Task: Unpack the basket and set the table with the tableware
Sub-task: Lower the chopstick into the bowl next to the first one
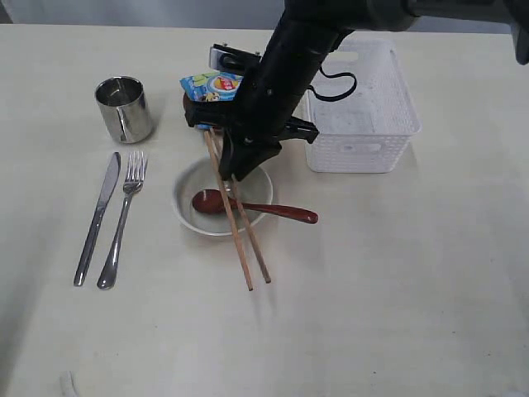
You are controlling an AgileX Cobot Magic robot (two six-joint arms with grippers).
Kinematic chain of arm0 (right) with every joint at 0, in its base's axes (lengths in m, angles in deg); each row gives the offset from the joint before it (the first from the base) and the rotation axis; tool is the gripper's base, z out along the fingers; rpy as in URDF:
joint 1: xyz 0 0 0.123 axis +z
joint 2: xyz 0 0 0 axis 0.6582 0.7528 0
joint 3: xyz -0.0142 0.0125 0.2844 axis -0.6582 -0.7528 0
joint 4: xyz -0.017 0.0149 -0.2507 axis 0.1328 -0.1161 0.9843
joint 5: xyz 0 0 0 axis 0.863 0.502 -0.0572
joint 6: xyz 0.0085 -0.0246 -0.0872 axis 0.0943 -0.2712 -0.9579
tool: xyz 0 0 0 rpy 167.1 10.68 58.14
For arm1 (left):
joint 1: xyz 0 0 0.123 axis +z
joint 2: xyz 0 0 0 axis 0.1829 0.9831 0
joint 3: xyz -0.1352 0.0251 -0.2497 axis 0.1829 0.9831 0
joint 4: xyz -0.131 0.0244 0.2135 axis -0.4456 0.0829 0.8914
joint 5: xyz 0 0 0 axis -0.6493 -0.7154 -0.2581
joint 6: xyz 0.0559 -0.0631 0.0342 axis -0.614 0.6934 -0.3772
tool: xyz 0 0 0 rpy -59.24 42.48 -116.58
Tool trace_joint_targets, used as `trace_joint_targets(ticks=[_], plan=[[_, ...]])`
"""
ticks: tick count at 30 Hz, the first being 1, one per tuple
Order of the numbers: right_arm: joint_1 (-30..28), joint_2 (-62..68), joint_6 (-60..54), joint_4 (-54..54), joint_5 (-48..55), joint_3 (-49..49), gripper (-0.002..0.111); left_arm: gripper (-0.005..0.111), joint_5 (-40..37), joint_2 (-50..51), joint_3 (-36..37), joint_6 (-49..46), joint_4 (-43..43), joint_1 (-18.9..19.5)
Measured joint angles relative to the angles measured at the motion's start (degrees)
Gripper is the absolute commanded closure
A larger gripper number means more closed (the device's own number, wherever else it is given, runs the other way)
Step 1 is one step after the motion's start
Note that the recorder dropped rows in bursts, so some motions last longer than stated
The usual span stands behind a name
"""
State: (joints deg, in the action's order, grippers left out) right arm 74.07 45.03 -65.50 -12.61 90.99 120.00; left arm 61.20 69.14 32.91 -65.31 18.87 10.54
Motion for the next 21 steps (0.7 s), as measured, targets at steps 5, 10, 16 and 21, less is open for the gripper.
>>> trace_joint_targets(ticks=[5, 10, 16, 21], plan=[[0.0, 0.0, -0.1, 0.0, 0.0, 0.0, 0.082, 0.107, 0.0, 0.0, 0.0, 0.0, 0.0, 0.0], [0.0, 0.0, -0.2, -0.4, 0.0, 0.0, 0.082, 0.107, 0.0, 0.0, 0.0, 0.0, 0.0, 0.0], [0.0, -0.3, -1.8, -1.9, 0.4, 0.0, 0.082, 0.107, 0.0, 0.0, 0.0, 0.0, 0.0, 0.0], [0.0, -2.0, -2.8, -2.1, 0.1, 0.0, 0.082, 0.107, 0.0, 0.0, 0.0, 0.0, 0.0, 0.0]])
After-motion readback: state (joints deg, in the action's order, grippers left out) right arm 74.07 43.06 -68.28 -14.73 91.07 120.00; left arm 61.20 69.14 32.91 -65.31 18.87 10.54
